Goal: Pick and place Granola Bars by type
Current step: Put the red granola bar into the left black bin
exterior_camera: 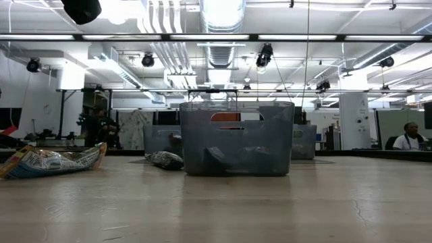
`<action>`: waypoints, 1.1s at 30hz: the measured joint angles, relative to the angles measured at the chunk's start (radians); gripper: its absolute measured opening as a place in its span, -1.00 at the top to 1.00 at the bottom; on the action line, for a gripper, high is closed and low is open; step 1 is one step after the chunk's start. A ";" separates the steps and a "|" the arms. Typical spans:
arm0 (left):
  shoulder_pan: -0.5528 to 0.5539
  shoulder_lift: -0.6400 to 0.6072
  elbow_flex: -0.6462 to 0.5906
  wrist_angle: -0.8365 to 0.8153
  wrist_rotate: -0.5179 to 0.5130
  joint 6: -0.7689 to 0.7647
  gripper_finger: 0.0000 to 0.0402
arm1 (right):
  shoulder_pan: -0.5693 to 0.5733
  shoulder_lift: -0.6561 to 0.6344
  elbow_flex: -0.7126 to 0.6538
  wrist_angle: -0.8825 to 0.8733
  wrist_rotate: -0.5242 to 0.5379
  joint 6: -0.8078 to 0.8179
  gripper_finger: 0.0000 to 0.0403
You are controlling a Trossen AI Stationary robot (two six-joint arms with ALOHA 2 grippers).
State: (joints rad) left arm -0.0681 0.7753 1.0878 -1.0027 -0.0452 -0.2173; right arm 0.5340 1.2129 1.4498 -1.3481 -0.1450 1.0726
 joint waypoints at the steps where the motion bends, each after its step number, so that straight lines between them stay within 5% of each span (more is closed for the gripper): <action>1: 0.000 0.001 0.000 0.000 0.000 0.000 1.00 | 0.017 0.017 0.000 -0.013 0.015 0.017 0.12; 19: 0.000 0.019 0.000 0.000 -0.002 0.016 1.00 | 0.219 0.297 -0.019 -0.024 0.175 0.346 0.12; 33: 0.000 0.040 0.000 0.016 -0.002 0.037 1.00 | 0.243 0.268 -0.235 0.173 0.163 0.502 0.12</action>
State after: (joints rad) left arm -0.0681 0.8154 1.0878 -0.9865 -0.0471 -0.1800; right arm 0.7769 1.4811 1.2144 -1.1747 0.0181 1.5747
